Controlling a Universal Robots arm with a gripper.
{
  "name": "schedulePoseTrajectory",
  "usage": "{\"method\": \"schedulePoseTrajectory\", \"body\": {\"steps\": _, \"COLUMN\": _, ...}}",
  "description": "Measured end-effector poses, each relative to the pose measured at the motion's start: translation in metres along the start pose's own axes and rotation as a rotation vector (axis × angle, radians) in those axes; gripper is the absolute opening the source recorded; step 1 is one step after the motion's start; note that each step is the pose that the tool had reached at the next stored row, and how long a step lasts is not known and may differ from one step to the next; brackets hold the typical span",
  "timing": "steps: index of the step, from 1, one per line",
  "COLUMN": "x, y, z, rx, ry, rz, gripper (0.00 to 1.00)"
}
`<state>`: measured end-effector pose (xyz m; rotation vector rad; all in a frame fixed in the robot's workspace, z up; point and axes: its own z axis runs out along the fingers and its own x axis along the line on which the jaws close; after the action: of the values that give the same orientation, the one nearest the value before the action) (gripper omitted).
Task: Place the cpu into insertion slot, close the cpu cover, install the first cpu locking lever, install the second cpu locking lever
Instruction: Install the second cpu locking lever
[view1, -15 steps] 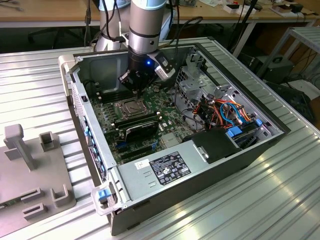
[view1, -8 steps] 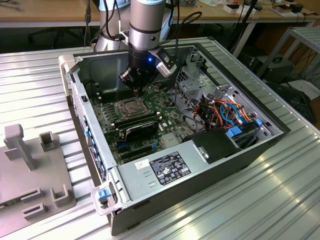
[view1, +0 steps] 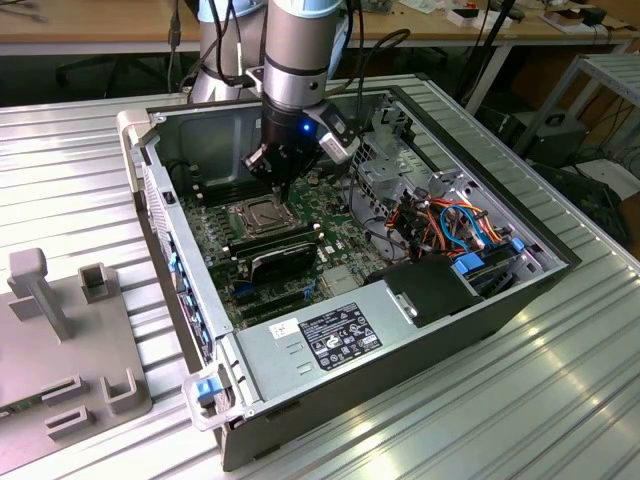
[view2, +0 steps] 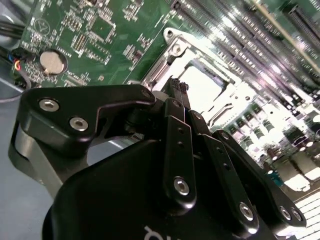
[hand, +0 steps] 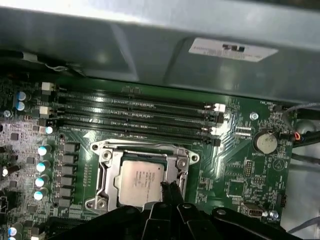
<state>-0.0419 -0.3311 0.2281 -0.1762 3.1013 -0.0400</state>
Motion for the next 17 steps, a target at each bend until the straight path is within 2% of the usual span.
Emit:
{"method": "schedulePoseTrajectory", "body": {"steps": 2, "x": 0.0001, "y": -0.0012, "z": 0.0001, "rx": -0.0002, "ry": 0.0001, "rz": -0.006, "gripper": 0.11}}
{"method": "schedulePoseTrajectory", "body": {"steps": 4, "x": 0.0001, "y": -0.0012, "z": 0.0000, "rx": -0.0026, "ry": -0.0004, "rz": -0.078, "gripper": 0.11}}
{"method": "schedulePoseTrajectory", "body": {"steps": 12, "x": 0.0000, "y": -0.0012, "z": 0.0000, "rx": -0.0065, "ry": -0.0043, "rz": -0.257, "gripper": 0.11}}
{"method": "schedulePoseTrajectory", "body": {"steps": 14, "x": 0.0001, "y": -0.0012, "z": 0.0000, "rx": -0.0082, "ry": -0.0061, "rz": -0.330, "gripper": 0.11}}
{"method": "schedulePoseTrajectory", "body": {"steps": 16, "x": 0.0001, "y": -0.0012, "z": 0.0000, "rx": -0.0100, "ry": -0.0078, "rz": -0.389, "gripper": 0.11}}
{"method": "schedulePoseTrajectory", "body": {"steps": 17, "x": 0.0001, "y": -0.0012, "z": 0.0000, "rx": -0.0106, "ry": -0.0083, "rz": -0.407, "gripper": 0.11}}
